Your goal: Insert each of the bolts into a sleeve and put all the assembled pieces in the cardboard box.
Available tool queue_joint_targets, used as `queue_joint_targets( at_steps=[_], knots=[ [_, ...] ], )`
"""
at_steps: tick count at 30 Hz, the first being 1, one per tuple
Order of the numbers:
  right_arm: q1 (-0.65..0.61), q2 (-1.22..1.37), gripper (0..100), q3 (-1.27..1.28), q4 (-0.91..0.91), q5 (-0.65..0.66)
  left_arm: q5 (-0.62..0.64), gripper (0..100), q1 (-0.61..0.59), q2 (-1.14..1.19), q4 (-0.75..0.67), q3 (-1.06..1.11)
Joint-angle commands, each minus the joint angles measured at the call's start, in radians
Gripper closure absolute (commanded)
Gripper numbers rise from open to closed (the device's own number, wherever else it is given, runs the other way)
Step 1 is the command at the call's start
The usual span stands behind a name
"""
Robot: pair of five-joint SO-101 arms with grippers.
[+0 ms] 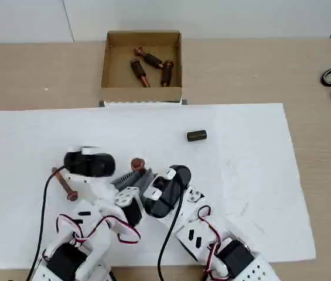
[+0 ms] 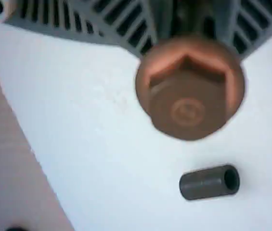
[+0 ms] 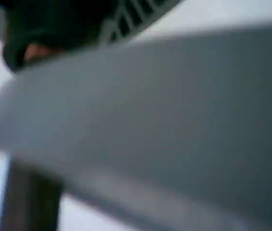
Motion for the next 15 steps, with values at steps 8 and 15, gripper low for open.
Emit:
queue_joint_targets(
  at_steps=[8,15],
  knots=[
    [0.004,-0.008,99.5,-0.015,-0.025,0.009,-0.063,99,0.110,-0.008,0.017,0.012],
    [0.004,-0.008,99.5,-0.015,-0.022,0.009,-0.095,94,0.064,-0.008,0.020,0.012]
  ],
)
